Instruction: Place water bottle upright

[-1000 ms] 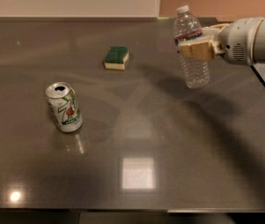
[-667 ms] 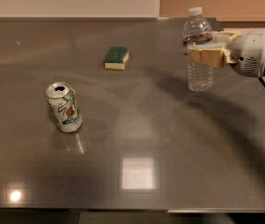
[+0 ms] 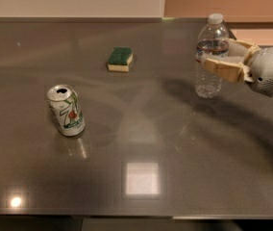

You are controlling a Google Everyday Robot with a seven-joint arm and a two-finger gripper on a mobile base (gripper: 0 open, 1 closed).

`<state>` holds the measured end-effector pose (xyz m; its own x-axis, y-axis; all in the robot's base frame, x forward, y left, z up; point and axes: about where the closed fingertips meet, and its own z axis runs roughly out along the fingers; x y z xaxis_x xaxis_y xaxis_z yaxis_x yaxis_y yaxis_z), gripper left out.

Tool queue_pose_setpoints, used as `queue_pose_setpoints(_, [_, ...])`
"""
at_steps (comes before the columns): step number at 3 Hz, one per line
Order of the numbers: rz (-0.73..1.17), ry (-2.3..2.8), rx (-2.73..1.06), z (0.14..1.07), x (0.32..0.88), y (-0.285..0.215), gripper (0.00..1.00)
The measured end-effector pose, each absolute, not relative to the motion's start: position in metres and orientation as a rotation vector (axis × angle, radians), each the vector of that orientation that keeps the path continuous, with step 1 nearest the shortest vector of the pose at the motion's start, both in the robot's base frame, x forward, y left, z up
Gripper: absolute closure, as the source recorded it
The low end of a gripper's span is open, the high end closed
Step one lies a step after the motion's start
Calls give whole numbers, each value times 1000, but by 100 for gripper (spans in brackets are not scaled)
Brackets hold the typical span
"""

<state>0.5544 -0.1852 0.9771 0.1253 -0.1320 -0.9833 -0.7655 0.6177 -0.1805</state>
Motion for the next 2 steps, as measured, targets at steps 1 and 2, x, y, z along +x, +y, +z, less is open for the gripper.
queue_pose_setpoints(1, [575,1351,-840,972,556,-179,100])
queue_pose_setpoints(2, [610,1341,-848,965,561,-172,100])
